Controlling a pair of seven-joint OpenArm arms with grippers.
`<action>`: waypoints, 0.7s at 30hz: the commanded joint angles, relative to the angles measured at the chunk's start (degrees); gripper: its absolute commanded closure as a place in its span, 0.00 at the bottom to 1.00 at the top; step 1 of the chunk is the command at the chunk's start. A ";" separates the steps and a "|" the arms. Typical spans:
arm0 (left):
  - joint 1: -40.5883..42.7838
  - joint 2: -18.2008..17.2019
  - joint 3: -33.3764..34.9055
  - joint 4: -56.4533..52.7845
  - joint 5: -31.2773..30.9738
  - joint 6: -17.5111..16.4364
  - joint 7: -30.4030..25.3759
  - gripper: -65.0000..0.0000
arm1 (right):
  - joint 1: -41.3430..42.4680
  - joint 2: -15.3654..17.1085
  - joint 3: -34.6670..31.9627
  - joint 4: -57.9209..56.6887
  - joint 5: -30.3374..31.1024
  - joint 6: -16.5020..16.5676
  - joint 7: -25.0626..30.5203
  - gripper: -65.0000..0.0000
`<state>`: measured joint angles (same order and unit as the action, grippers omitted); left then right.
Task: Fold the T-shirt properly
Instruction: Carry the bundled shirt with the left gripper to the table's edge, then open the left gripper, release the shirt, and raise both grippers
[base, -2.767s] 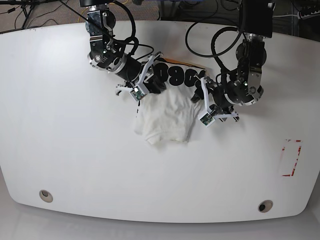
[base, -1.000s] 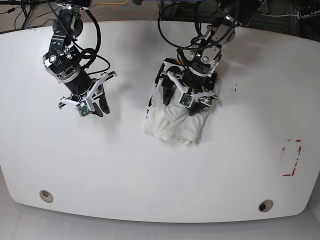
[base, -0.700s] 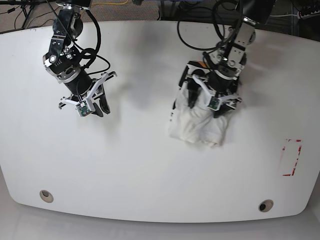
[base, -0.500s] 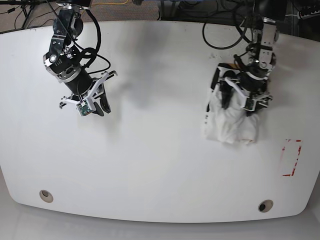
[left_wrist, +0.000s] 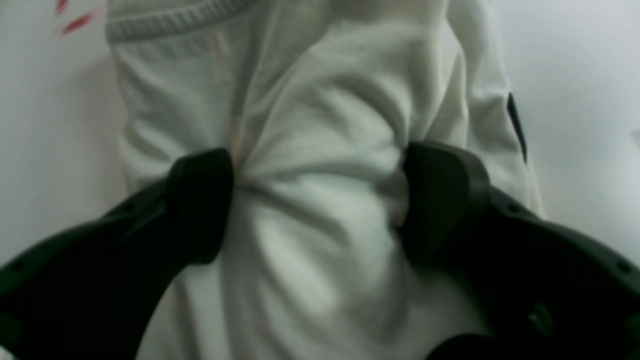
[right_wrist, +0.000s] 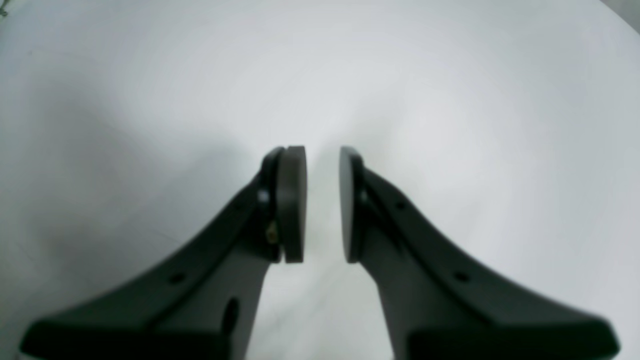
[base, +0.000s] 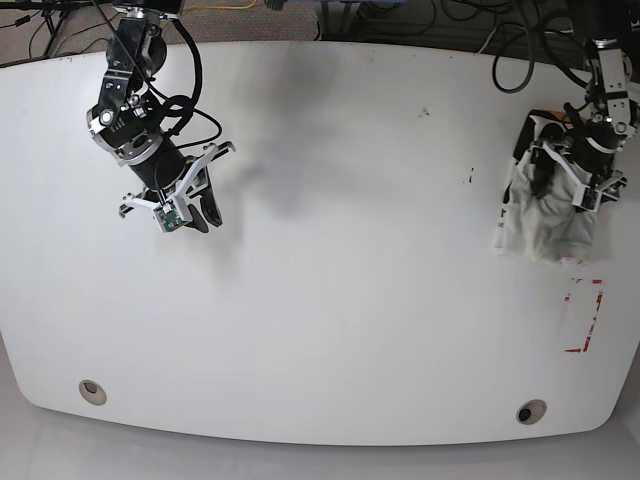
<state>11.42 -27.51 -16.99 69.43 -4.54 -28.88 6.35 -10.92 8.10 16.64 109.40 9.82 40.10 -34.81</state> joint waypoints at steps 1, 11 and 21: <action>-0.21 -3.13 -0.37 -3.01 5.19 -0.96 5.83 0.23 | 0.50 0.30 0.10 1.14 2.18 -0.10 1.27 0.82; -2.23 -9.37 -0.63 -7.93 4.58 -3.34 5.83 0.23 | -1.17 0.74 0.10 1.32 6.92 -0.10 1.18 0.82; -2.15 -14.73 -0.63 -7.76 -1.05 -3.42 6.35 0.23 | -3.02 0.56 0.02 1.32 6.75 -0.10 1.18 0.82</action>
<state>8.99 -39.62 -17.30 61.25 -5.72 -33.06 11.25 -13.89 8.25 16.51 109.51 15.49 40.07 -34.81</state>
